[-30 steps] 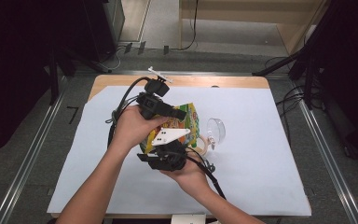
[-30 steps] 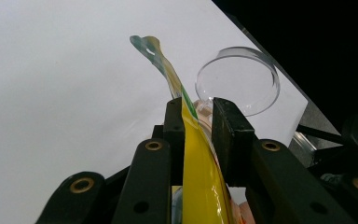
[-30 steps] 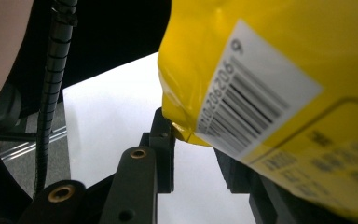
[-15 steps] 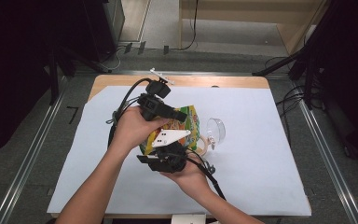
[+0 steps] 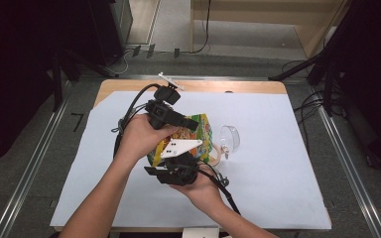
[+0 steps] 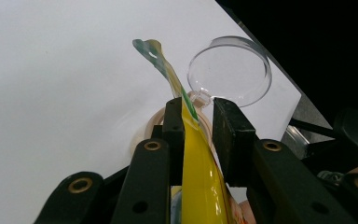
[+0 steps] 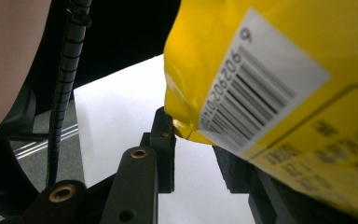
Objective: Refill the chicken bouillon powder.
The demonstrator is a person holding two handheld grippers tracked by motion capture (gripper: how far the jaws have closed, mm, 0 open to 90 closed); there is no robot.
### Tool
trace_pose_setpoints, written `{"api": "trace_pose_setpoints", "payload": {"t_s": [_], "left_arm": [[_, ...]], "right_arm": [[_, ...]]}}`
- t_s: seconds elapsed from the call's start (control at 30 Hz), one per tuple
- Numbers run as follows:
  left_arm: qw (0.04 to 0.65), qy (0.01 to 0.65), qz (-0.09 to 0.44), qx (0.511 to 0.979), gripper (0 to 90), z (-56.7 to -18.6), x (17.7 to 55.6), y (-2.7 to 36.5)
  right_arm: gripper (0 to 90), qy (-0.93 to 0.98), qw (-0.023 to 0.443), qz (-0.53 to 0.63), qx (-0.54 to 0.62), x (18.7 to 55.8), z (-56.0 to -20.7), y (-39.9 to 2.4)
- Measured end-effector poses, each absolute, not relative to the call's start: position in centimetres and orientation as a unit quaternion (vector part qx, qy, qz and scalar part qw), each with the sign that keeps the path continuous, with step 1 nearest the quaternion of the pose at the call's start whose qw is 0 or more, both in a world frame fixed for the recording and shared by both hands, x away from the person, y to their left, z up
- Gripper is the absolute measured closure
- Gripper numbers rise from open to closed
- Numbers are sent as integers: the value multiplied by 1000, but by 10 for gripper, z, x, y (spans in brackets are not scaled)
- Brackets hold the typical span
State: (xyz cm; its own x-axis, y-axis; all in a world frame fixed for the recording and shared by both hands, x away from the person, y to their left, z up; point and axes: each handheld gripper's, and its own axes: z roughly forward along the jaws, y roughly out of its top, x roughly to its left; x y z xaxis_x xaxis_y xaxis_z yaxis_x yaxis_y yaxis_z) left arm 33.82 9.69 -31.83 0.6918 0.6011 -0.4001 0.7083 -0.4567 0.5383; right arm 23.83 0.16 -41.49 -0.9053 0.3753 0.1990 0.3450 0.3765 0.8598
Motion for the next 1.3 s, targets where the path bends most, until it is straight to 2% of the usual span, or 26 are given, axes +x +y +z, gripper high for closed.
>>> {"api": "trace_pose_setpoints", "payload": {"t_s": [0.33,0.5,0.7,1.3], "left_arm": [[351,381,-76,852,717,-321,338,96],[347,383,-77,853,753,-322,339,97],[343,383,-76,854,752,-320,337,96],[346,379,-72,855,752,-320,334,95]], "right_arm": [[715,831,13,512,217,240,-419,1],[715,831,17,512,216,238,-417,2],[722,828,11,517,217,235,-416,3],[723,831,30,515,209,235,-419,2]]}}
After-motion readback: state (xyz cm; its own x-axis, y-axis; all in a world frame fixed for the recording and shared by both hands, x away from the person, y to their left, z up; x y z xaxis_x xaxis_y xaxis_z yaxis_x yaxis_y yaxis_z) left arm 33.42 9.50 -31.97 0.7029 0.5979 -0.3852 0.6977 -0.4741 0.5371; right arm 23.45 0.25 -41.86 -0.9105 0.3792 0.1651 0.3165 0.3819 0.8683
